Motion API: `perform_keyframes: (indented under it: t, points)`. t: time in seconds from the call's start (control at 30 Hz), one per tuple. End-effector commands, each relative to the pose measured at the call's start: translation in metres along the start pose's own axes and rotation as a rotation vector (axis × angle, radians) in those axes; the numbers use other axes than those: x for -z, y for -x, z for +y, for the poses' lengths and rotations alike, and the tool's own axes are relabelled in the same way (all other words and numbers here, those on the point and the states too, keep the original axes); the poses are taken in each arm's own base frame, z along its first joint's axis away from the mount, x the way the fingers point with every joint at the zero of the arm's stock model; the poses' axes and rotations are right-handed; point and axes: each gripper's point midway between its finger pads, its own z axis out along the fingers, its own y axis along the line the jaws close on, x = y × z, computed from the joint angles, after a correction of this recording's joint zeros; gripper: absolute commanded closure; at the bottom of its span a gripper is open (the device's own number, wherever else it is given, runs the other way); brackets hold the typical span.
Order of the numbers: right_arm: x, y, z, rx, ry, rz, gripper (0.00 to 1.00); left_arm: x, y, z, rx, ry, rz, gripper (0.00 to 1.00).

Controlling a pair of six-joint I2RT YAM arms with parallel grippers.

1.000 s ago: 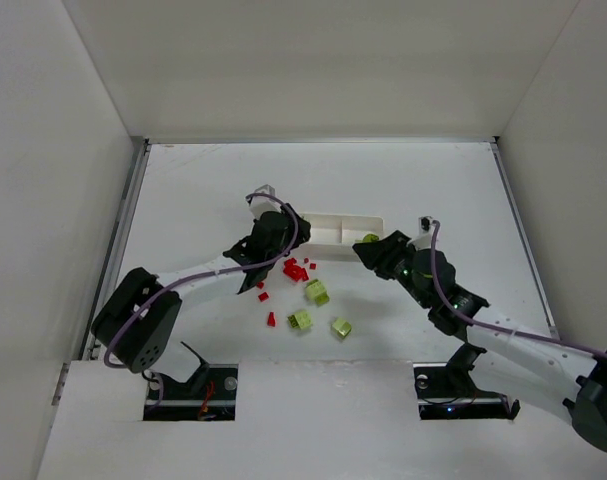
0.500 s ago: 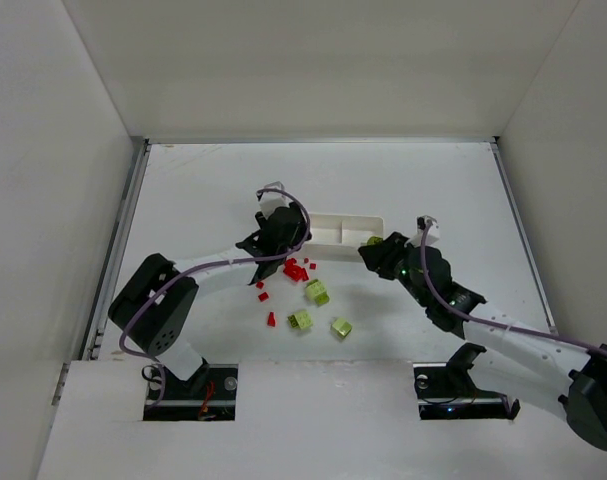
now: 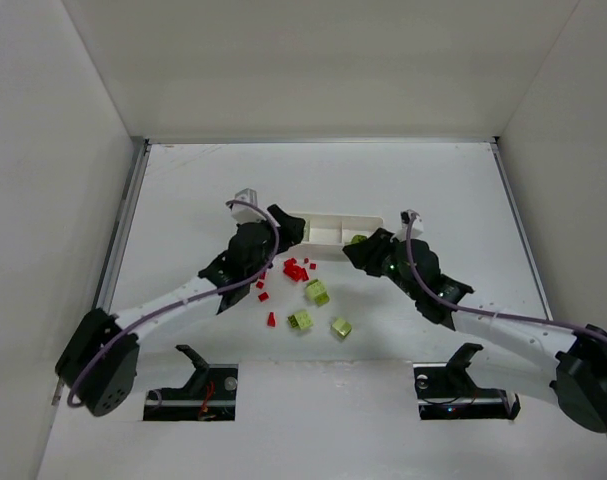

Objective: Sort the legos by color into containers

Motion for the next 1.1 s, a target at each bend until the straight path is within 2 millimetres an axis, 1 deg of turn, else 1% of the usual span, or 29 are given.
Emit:
perform_keyframes:
  t: [0.0,0.13,0.27,0.33,0.4,0.47,0.57,0.7,0.9,1.07]
  points:
    - [-0.002,0.022,0.055,-0.103,0.177,-0.028,0.74,0.031,0.009,-0.036,0.171,-0.212,-0.012,0.4]
    - [-0.009,0.021,0.073,-0.195,0.242,0.003,0.74,0.056,0.003,-0.042,0.344,-0.308,0.041,0.39]
    - [-0.014,0.022,0.086,-0.31,0.293,0.026,0.74,0.078,0.002,-0.053,0.458,-0.426,0.042,0.4]
    - [-0.016,0.025,0.094,-0.376,0.325,0.034,0.74,0.087,0.007,-0.056,0.517,-0.478,0.022,0.4]
    - [-0.018,0.026,0.101,-0.444,0.35,0.04,0.72,0.092,0.012,-0.058,0.55,-0.508,0.004,0.4]
    - [-0.019,0.029,0.106,-0.506,0.371,0.041,0.71,0.095,0.017,-0.062,0.575,-0.534,-0.004,0.4]
    - [-0.024,0.032,0.111,-0.565,0.39,0.035,0.71,0.099,0.019,-0.065,0.598,-0.557,-0.003,0.41]
    - [-0.028,0.026,0.121,-0.631,0.408,0.05,0.71,0.099,0.018,-0.07,0.622,-0.576,0.007,0.42]
    - [-0.031,0.022,0.13,-0.699,0.443,0.044,0.72,0.098,0.017,-0.067,0.648,-0.567,0.01,0.45]
    - [-0.03,0.019,0.136,-0.73,0.465,0.043,0.72,0.095,0.014,-0.061,0.668,-0.545,0.015,0.51]
